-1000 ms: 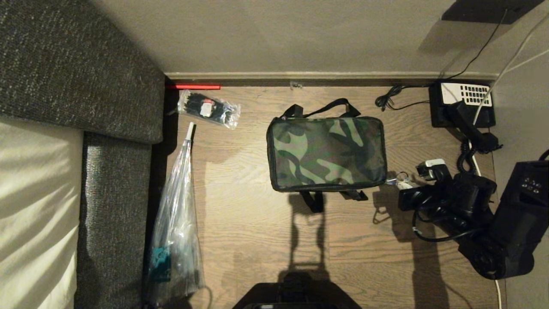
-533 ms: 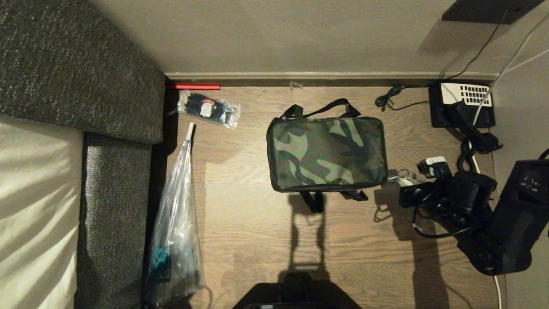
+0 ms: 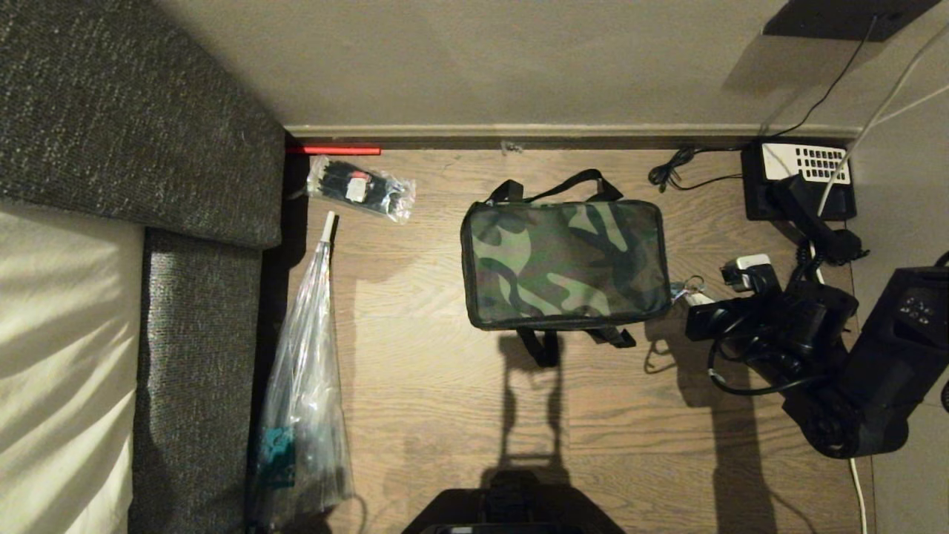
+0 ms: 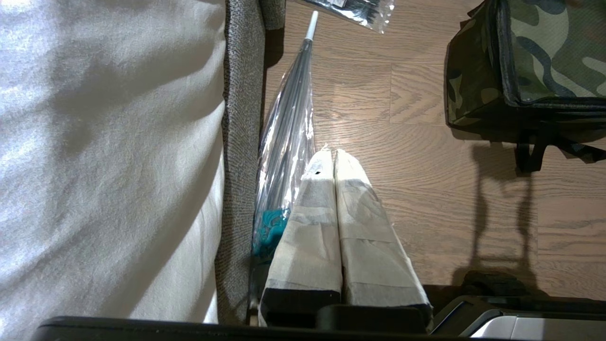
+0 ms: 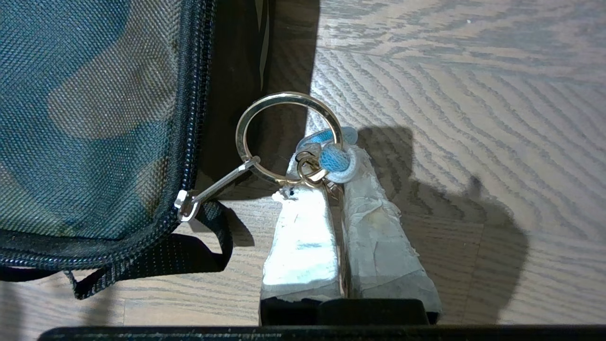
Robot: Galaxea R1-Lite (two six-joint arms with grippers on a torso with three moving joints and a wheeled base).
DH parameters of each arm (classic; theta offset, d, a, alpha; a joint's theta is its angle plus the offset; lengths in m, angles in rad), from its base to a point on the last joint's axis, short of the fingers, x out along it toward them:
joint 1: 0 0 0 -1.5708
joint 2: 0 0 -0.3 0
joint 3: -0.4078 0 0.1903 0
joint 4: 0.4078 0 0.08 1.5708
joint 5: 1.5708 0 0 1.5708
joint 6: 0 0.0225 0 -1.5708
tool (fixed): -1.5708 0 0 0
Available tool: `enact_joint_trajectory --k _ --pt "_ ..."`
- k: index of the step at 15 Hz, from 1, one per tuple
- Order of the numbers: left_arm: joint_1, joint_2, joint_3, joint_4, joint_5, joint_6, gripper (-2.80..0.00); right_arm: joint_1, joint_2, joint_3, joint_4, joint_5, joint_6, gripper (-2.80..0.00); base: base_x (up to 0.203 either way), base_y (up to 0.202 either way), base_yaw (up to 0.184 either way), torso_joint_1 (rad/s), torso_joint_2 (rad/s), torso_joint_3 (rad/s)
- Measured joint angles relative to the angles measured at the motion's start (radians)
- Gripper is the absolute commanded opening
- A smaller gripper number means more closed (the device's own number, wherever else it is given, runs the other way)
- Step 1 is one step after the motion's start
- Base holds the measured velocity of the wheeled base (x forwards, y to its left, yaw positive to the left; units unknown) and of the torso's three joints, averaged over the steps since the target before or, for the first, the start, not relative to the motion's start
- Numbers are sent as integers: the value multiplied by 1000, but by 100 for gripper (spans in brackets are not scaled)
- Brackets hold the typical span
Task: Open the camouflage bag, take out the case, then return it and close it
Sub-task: Open the top of the storage box
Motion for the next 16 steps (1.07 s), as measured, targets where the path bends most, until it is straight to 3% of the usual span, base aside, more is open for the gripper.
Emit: enact_joint_trajectory --k 16 --pt "0 0 0 0 0 0 -280 -25 15 -52 0 1 7 -280 0 0 0 0 0 0"
